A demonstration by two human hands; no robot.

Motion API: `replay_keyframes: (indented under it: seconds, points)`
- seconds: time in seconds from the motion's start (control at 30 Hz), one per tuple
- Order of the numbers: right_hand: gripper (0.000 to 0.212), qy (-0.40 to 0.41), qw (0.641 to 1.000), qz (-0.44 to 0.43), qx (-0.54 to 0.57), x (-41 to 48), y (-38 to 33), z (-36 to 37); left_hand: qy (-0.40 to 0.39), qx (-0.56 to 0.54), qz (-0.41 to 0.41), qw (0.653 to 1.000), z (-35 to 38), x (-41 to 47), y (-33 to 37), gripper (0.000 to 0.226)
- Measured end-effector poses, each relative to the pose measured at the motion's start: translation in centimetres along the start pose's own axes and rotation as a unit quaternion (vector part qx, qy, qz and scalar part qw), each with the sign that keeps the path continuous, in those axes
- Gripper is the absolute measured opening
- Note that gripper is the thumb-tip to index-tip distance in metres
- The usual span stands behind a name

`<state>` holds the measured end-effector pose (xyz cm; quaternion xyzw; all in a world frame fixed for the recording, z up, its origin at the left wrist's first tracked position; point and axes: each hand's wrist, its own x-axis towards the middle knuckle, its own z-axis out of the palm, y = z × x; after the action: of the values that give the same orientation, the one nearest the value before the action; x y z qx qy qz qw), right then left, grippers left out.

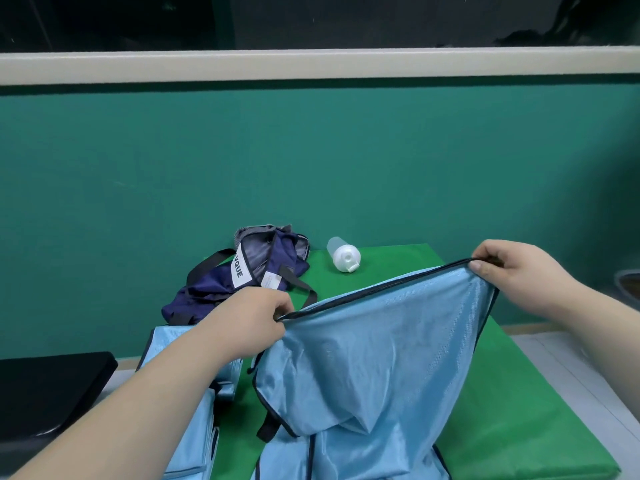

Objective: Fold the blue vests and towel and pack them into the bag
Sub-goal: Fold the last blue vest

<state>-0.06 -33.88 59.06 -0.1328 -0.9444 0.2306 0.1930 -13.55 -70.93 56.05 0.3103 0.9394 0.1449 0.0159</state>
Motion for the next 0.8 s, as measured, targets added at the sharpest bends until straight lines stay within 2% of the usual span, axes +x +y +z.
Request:
replay_keyframes:
  seconds: [0.33,0.5,0.63,0.73,0.8]
  points:
    - [0.016,0.022,1.0,-0.009,-0.009,0.7,-0.3,-1.1,0.024,-0.037,-0.01,0.999,-1.6,0.0,0.6,0.023]
    - [0.016,0.018,1.0,-0.003,-0.006,0.4,0.0,-1.0,0.037,-0.015,-0.014,0.999,-1.4,-0.4,0.4,0.016]
    - [0.016,0.02,1.0,0.002,0.003,0.3,0.1,-0.8,0.082,0.026,-0.004,0.996,-1.4,-0.5,0.3,0.012]
    - [0.017,0.02,1.0,0.005,0.006,0.3,0.2,-0.7,0.134,-0.007,-0.012,0.991,-1.6,-0.3,0.3,0.01]
    - [0.017,0.025,1.0,0.002,0.006,0.4,0.2,-0.8,0.142,-0.03,-0.023,0.989,-1.8,-0.1,0.3,0.014]
